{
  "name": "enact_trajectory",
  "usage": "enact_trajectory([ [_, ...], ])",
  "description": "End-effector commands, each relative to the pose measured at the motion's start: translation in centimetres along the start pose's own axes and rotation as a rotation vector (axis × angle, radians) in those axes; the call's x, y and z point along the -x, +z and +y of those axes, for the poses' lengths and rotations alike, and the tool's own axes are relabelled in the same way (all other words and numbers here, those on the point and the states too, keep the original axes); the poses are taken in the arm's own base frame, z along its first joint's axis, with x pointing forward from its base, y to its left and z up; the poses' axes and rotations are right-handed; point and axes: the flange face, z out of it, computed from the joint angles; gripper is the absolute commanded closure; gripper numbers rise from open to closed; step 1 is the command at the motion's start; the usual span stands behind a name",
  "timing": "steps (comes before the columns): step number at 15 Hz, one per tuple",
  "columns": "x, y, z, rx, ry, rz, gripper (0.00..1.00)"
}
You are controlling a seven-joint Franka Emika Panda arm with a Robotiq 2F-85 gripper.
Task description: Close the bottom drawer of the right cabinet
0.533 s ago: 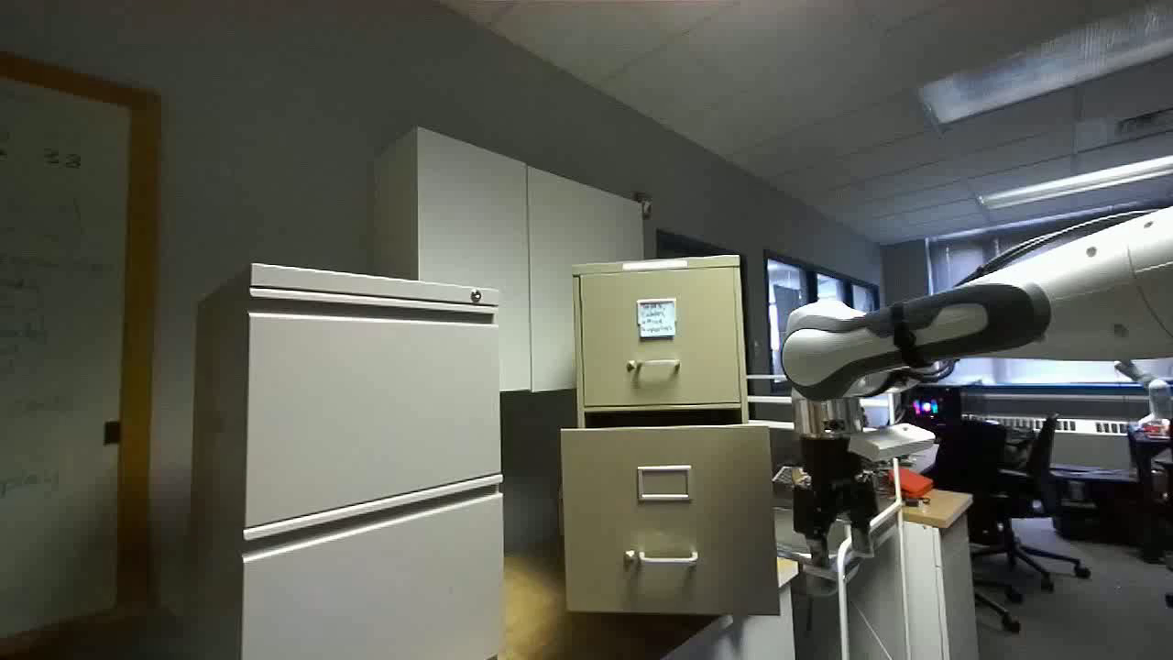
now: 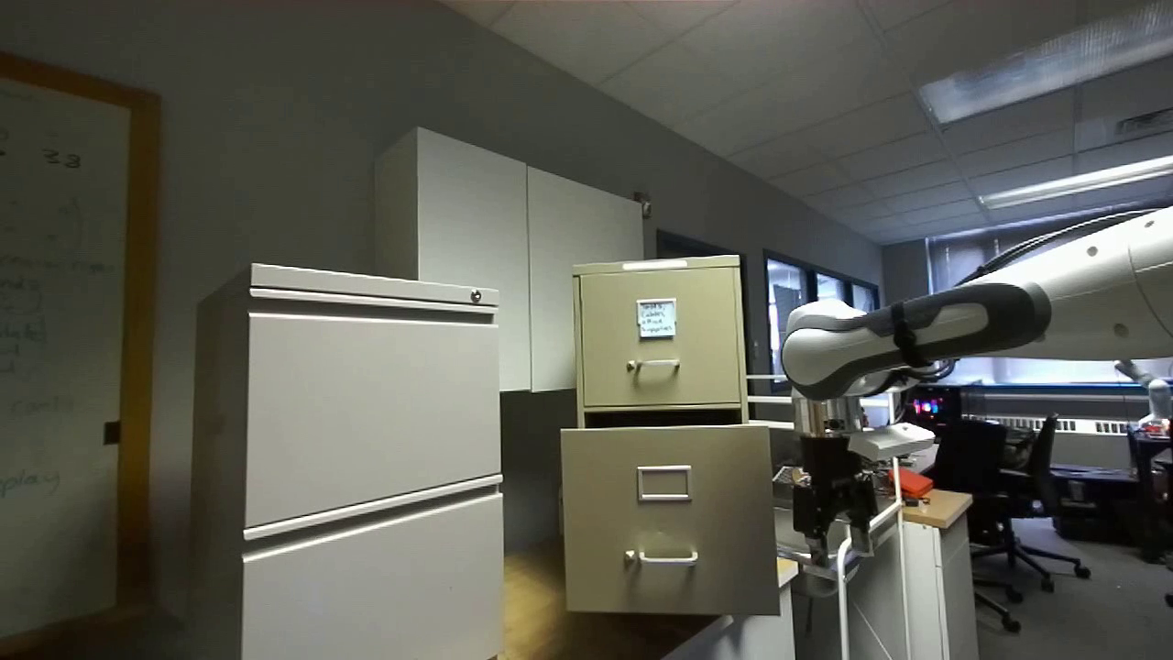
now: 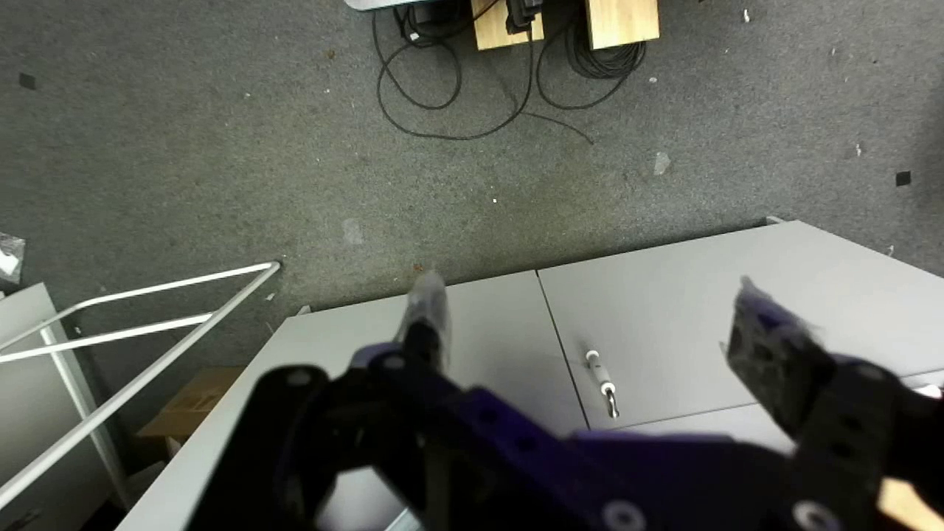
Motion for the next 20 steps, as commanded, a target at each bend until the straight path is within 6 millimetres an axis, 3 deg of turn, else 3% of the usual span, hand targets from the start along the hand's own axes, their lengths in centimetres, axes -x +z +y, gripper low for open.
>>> enact_trajectory([
  [1,0.0,-0.1,0.0,0.0,0.0,-0.001,0.0],
  [5,-0.4,-0.3,-0.1,0.003,-0.004,0.001,0.0],
  [8,-2.5,-1.8,-0.1,0.016,-0.02,0.016,0.0],
  [13,-6.3,-5.0,-2.1,0.061,-0.076,0.055,0.0],
  [14,-7.1,-5.7,-2.6,0.064,-0.087,0.064,0.25],
  [16,-8.6,-6.9,-3.5,0.082,-0.112,0.08,0.33],
  [20,-11.7,-8.9,-5.8,0.105,-0.186,0.089,0.65],
])
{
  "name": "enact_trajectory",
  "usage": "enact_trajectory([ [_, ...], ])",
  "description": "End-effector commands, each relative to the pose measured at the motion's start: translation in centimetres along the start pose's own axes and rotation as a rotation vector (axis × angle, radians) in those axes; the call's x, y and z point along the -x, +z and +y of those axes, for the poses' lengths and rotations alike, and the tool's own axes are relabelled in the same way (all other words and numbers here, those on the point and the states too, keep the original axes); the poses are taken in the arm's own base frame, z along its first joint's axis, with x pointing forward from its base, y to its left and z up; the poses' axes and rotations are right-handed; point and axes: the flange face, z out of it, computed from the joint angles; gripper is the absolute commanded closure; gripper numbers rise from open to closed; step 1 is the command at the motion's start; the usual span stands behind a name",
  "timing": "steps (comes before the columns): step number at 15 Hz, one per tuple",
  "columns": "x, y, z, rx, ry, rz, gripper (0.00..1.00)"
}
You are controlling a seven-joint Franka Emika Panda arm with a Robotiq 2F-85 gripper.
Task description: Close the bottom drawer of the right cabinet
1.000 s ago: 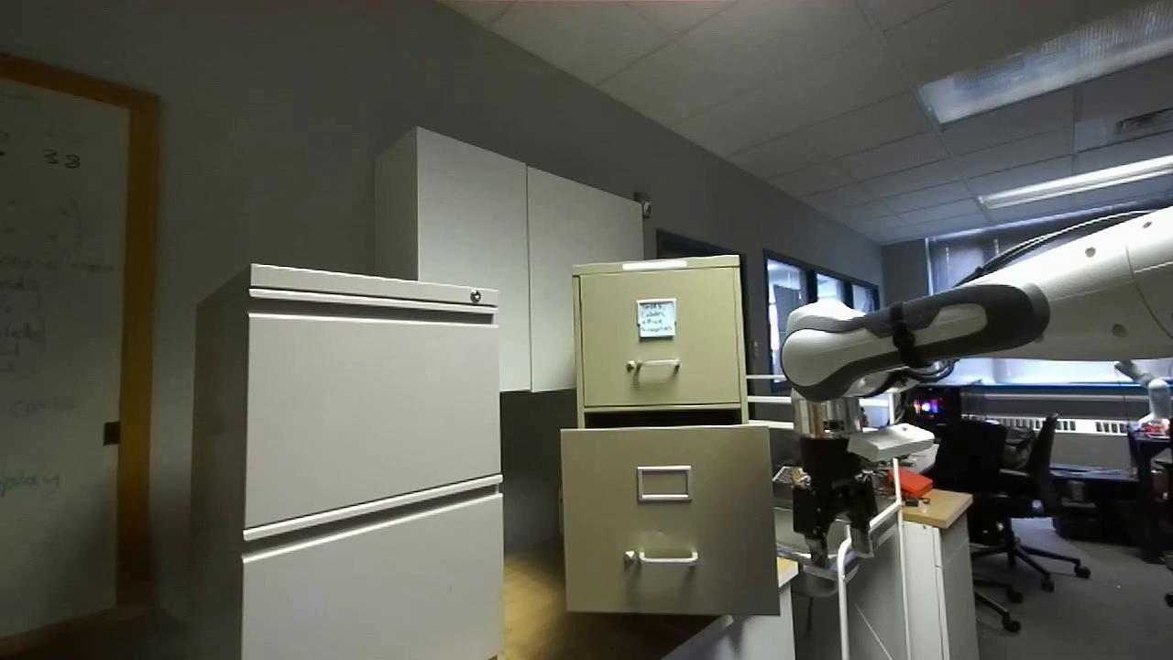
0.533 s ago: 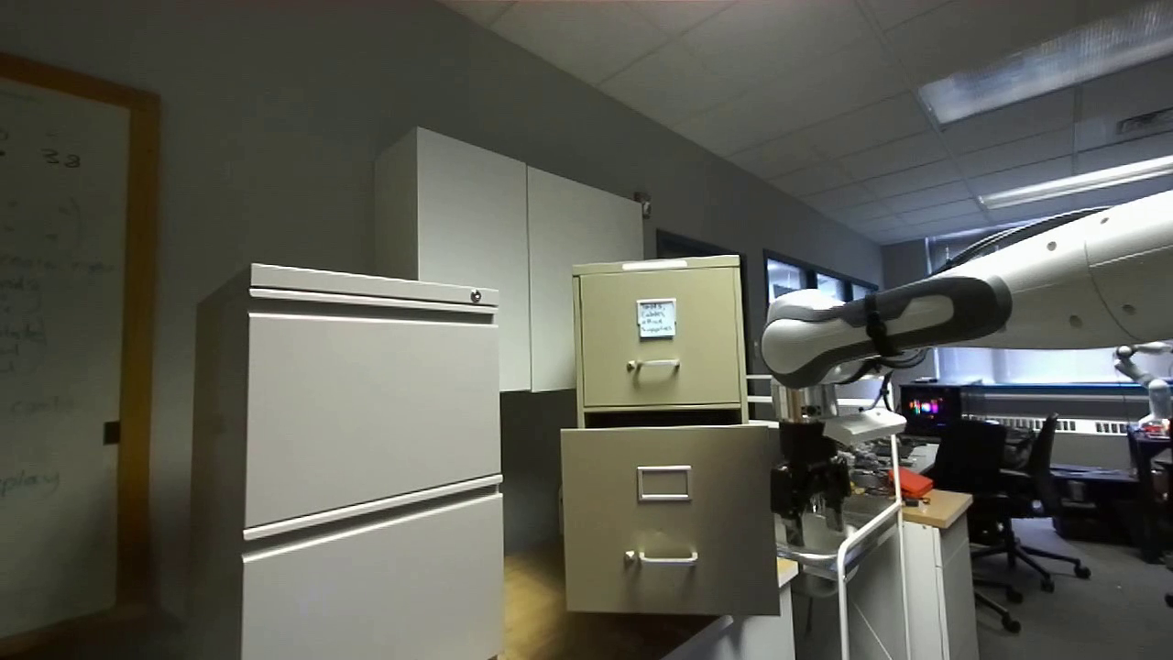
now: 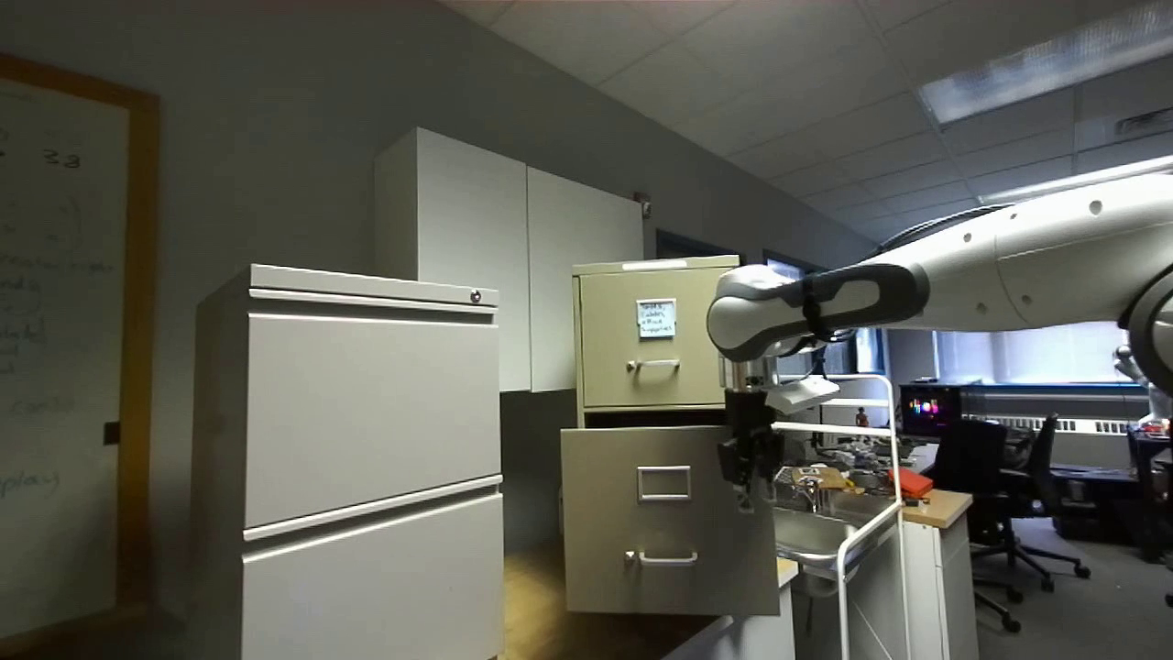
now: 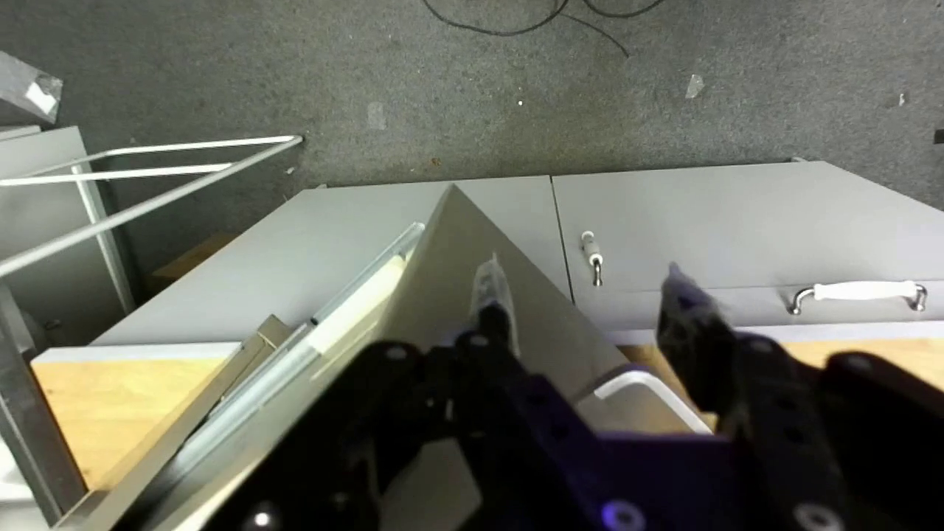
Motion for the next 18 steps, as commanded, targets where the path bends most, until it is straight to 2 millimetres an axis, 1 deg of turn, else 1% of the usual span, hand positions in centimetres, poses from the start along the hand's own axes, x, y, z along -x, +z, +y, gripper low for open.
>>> enact_trajectory([
  [1,-3.7,-1.8,-1.2,0.024,-0.085,-0.016,0.74],
  [4,-6.4,-2.2,-2.3,0.062,-0.122,-0.012,0.96],
  [5,-7.7,-2.3,-2.3,0.097,-0.125,0.01,1.0],
  [7,-10.1,-2.1,-1.7,0.194,-0.126,0.035,1.0],
  [9,-12.8,-0.9,0.0,0.304,-0.125,0.055,1.0],
  [11,-14.7,0.2,1.6,0.401,-0.12,0.074,1.0],
  [15,-18.8,2.4,6.0,0.591,-0.102,0.146,1.0],
  [18,-21.5,4.2,9.0,0.685,-0.081,0.181,1.0],
])
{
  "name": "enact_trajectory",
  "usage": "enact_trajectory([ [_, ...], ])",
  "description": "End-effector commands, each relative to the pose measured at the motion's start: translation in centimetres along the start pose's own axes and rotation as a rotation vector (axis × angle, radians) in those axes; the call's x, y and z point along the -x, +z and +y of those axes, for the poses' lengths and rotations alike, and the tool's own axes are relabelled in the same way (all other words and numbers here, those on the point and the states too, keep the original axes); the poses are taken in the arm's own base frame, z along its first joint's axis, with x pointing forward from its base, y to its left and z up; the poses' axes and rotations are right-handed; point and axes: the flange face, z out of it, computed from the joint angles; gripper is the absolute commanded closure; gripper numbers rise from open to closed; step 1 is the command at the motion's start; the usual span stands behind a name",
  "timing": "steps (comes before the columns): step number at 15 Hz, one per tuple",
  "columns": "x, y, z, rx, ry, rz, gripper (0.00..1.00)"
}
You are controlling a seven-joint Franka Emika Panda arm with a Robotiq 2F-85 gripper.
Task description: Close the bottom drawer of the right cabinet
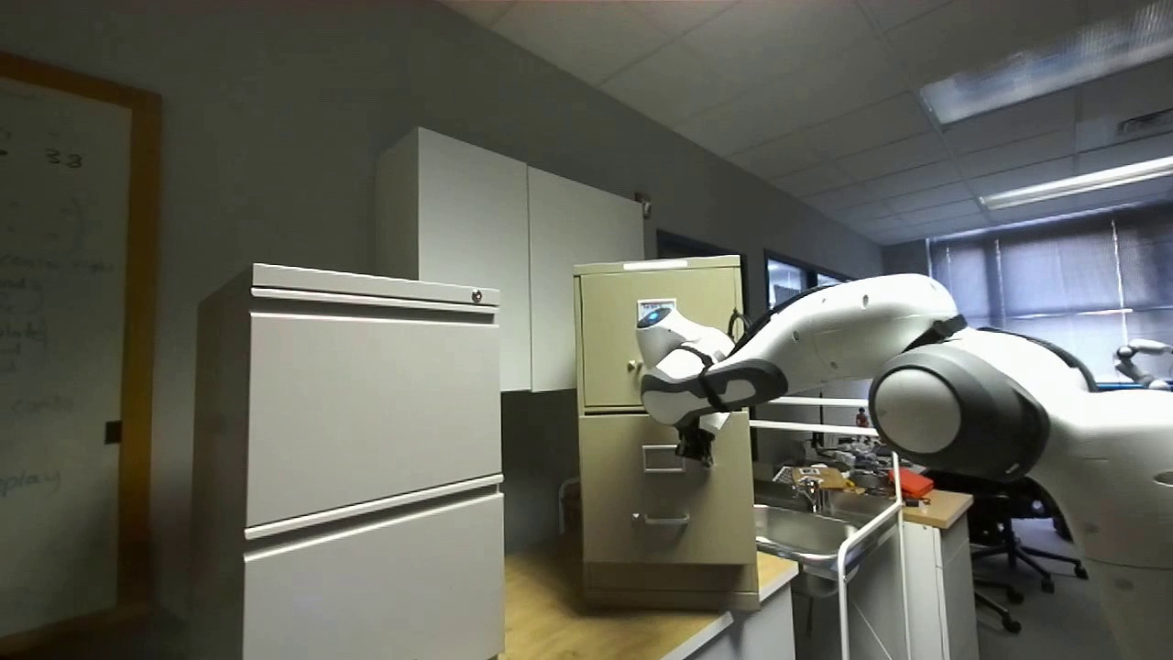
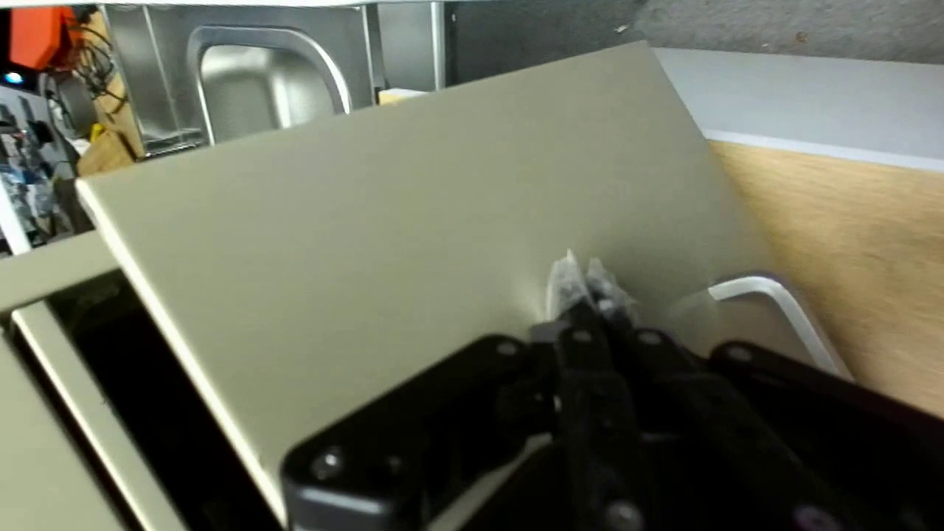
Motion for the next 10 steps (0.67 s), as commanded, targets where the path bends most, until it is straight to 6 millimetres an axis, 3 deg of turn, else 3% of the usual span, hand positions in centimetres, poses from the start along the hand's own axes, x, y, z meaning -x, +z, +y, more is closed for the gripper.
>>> enact_trajectory([
  [1,-3.7,4.7,3.9,0.17,0.033,0.053,1.0],
  [5,-6.0,6.7,5.0,0.265,0.059,0.094,1.0],
  [10,-6.5,6.8,5.2,0.283,0.165,0.036,1.0],
])
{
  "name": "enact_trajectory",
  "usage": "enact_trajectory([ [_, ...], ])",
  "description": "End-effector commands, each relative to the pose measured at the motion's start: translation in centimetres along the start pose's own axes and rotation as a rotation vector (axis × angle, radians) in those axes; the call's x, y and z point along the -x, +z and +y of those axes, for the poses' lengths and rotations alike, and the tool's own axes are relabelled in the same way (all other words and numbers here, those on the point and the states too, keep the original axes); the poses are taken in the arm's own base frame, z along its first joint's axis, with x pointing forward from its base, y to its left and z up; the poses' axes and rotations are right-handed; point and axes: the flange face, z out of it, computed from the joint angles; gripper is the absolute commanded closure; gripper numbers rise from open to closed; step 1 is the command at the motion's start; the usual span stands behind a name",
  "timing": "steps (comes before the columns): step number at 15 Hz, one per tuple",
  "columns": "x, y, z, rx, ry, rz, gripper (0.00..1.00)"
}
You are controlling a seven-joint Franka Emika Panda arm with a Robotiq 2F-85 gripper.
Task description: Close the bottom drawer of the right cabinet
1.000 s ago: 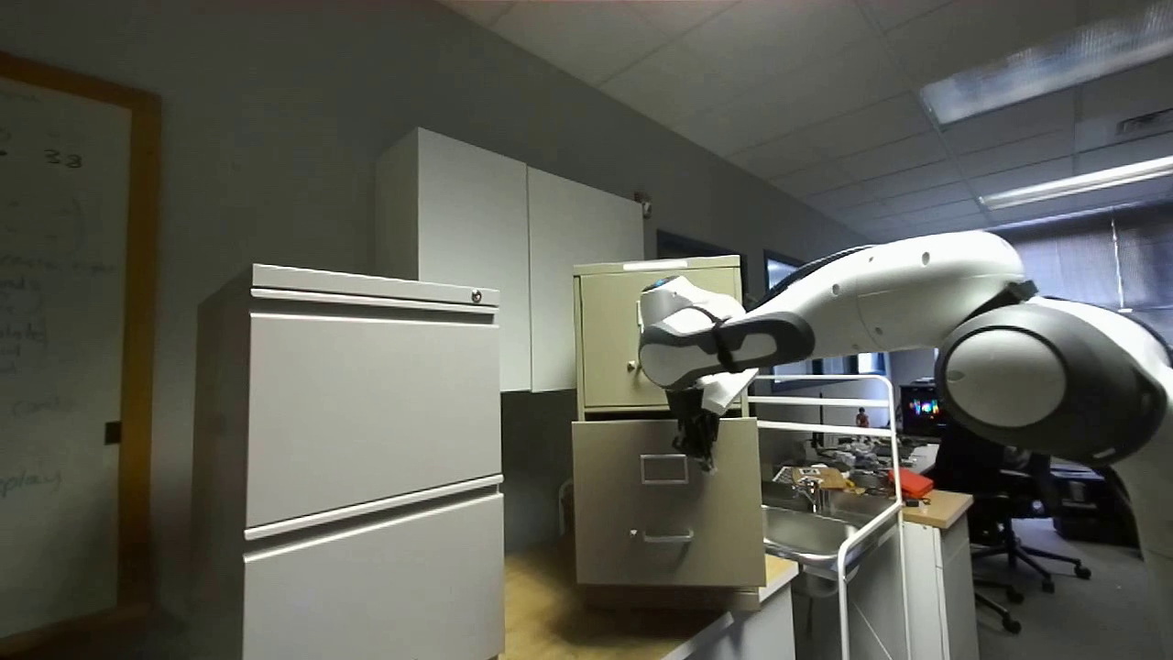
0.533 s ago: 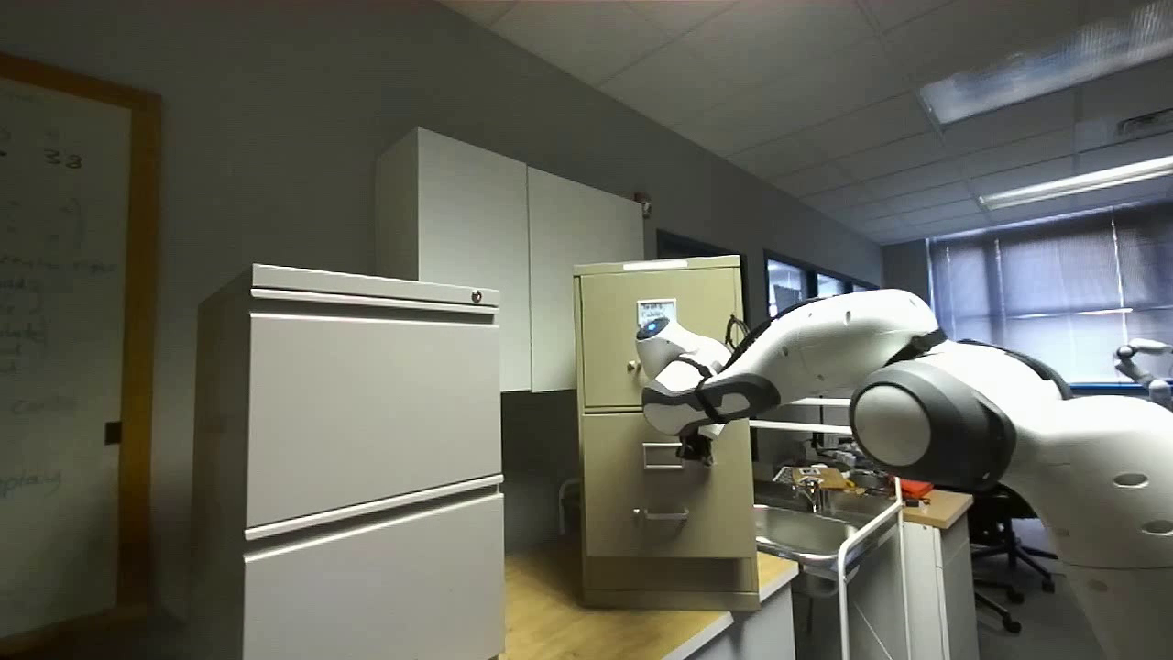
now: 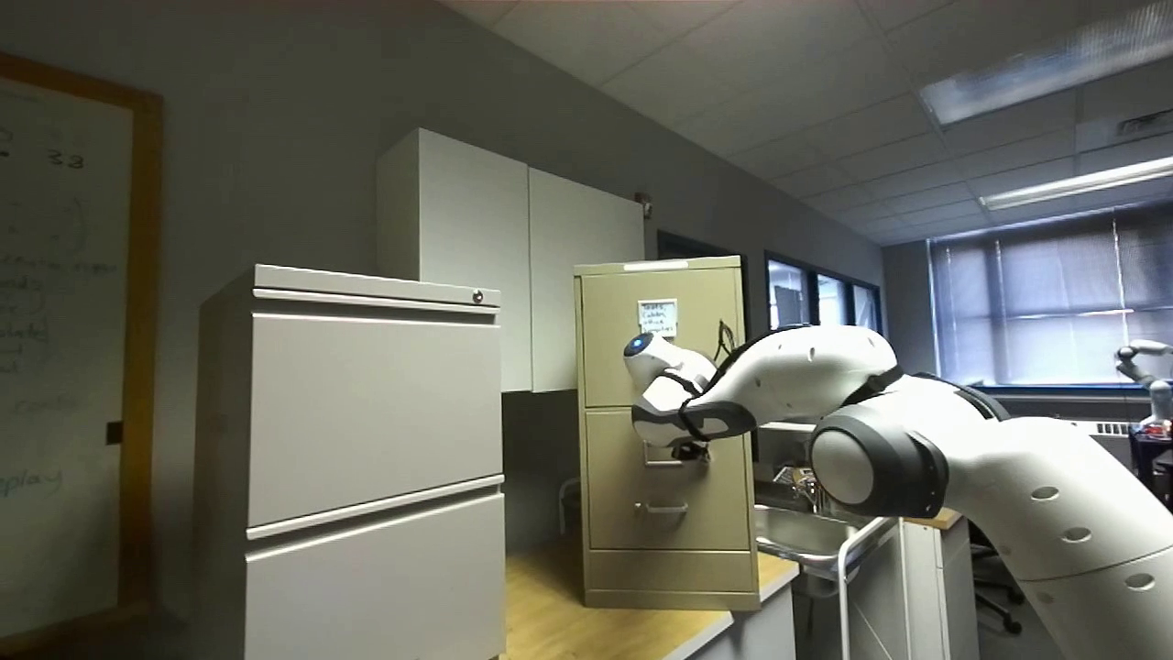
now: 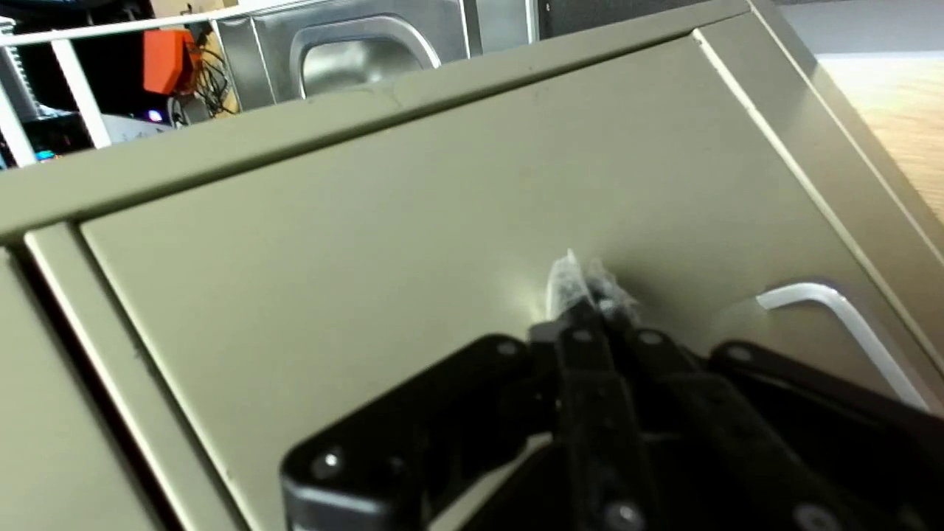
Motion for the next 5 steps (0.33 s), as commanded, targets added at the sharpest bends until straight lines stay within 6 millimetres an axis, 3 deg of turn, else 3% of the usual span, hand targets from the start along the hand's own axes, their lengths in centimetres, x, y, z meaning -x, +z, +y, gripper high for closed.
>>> enact_trajectory([
  [1,-2.1,2.4,2.8,0.124,0.095,0.034,1.0],
  [3,-1.9,2.6,2.8,0.125,0.141,-0.022,1.0],
  [5,-0.9,3.2,3.4,0.009,0.155,-0.09,1.0],
])
